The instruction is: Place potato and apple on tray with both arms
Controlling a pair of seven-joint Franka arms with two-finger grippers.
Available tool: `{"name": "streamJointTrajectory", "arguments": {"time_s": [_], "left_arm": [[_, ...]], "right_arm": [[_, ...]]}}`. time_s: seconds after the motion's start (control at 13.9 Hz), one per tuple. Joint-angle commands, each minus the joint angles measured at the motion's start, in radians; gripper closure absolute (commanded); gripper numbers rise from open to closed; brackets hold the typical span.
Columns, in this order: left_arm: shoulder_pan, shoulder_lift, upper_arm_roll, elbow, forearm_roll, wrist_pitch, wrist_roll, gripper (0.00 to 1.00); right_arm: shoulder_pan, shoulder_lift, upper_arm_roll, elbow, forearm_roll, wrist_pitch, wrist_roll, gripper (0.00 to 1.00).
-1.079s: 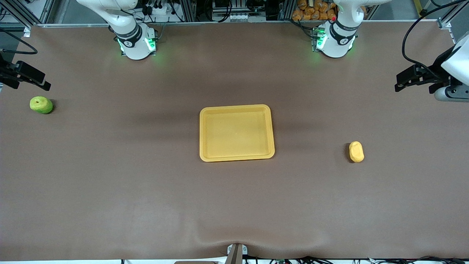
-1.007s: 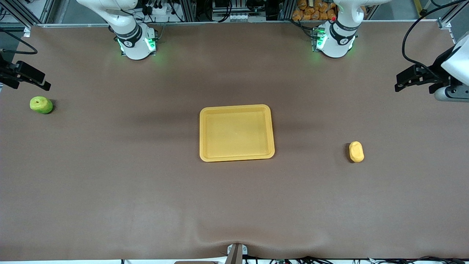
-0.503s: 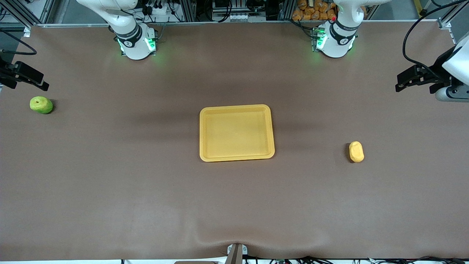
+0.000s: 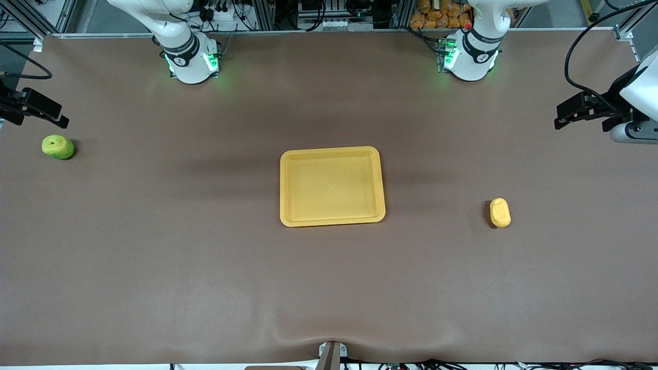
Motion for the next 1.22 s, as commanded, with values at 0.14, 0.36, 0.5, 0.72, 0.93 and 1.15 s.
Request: {"name": "streamJointTrajectory", "arguments": {"time_s": [0.14, 0.36, 0.5, 0.72, 0.93, 1.15], "left_arm": [[0.008, 0.053, 0.019, 0.029, 0.013, -0.008, -0.001, 0.00], [0.008, 0.065, 0.021, 0.032, 0.013, -0.002, -0.010, 0.00], [0.008, 0.079, 0.021, 0.037, 0.013, 0.009, -0.010, 0.00], [0.009, 0.111, 0.022, 0.039, 0.013, 0.033, -0.013, 0.00], [0.014, 0.153, 0.042, 0.039, 0.011, 0.087, -0.013, 0.00], [0.014, 0.183, 0.059, 0.039, 0.013, 0.132, -0.013, 0.00]], "right_arm": [[-0.042, 0.041, -0.003, 0.004, -0.012, 0.002, -0.006, 0.00], [-0.061, 0.058, -0.003, 0.004, -0.011, 0.003, -0.006, 0.00], [-0.065, 0.069, -0.005, 0.003, -0.014, 0.003, -0.006, 0.00], [-0.116, 0.082, -0.005, 0.001, -0.015, 0.002, -0.008, 0.00], [-0.151, 0.108, -0.005, 0.001, -0.026, 0.004, -0.008, 0.00], [-0.159, 0.141, -0.005, 0.003, -0.084, 0.022, -0.018, 0.00]]}}
